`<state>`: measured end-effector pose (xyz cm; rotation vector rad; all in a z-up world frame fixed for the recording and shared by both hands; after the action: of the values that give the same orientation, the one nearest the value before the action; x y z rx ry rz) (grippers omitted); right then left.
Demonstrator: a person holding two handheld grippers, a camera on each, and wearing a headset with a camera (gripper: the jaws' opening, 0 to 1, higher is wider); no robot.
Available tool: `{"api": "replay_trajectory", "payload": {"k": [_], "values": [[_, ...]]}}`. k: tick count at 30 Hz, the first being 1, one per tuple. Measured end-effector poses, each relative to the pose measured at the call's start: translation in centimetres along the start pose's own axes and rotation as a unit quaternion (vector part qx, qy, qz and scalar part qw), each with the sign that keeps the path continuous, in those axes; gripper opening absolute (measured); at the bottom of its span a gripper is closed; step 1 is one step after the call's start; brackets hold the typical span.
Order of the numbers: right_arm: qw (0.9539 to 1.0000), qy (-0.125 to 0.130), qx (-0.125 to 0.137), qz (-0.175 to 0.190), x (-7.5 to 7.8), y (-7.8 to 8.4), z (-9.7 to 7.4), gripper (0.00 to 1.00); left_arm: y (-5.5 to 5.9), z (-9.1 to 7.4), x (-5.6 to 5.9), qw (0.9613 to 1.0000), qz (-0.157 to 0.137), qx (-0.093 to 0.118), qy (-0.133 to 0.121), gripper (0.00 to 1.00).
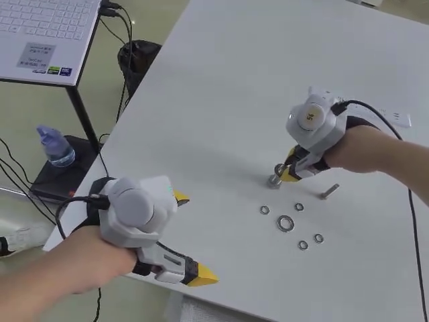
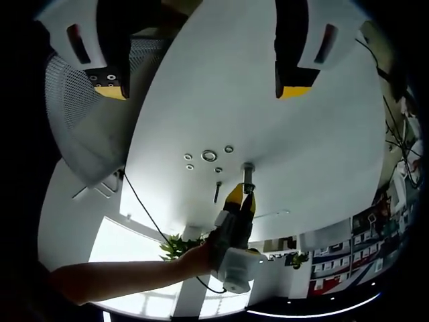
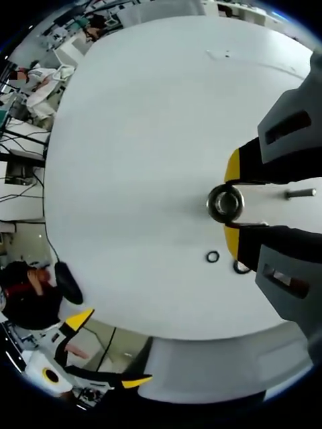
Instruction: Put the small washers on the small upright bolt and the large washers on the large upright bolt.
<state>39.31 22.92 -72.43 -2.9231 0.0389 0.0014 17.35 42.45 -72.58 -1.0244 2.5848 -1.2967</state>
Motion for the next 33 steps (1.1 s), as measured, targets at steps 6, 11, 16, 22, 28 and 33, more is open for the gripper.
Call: {"api": "replay_trajectory", "payload": {"k": [6,11,16,22,28,33], "values": [[1.0000,0.000,-0.005,-0.003,-0.2,-0.1,0.5,0.22,0.1,-0.1,-0.2,1.0000,-0.001,-0.001,0.000,0.89],[0.9999,-0.004,-0.011,-0.002,-0.4,0.0,0.9,0.22,0.2,-0.2,-0.2,1.0000,-0.001,-0.003,0.002,0.88],[0.9999,-0.005,-0.014,0.002,-0.3,0.3,1.7,0.22,0.2,-0.2,-0.2,1.0000,0.001,-0.002,0.003,0.88],[0.9999,-0.006,-0.015,0.004,-0.4,0.4,2.6,0.22,0.3,-0.3,-0.1,1.0000,-0.001,-0.003,0.003,0.87],[0.9999,-0.002,-0.014,0.003,-0.4,0.5,2.9,0.22,0.5,-0.5,-0.2,1.0000,0.000,-0.006,0.002,0.87],[0.9999,0.001,-0.014,0.002,-0.4,0.4,3.2,0.22,0.5,-0.5,-0.3,1.0000,-0.002,-0.005,0.001,0.86]]}}
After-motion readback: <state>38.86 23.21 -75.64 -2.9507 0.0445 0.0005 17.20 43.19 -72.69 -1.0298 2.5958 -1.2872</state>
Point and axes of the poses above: the centre of the closed fingertips' face, and the gripper's own axes: z roughly forward along the fingers, x roughly to its right, y roughly out of its underside, the point moved 10 cm from there along -z, roughly backward along the fingers, and after that the axes turned 2 degrees about -x, right-handed, at the moved point
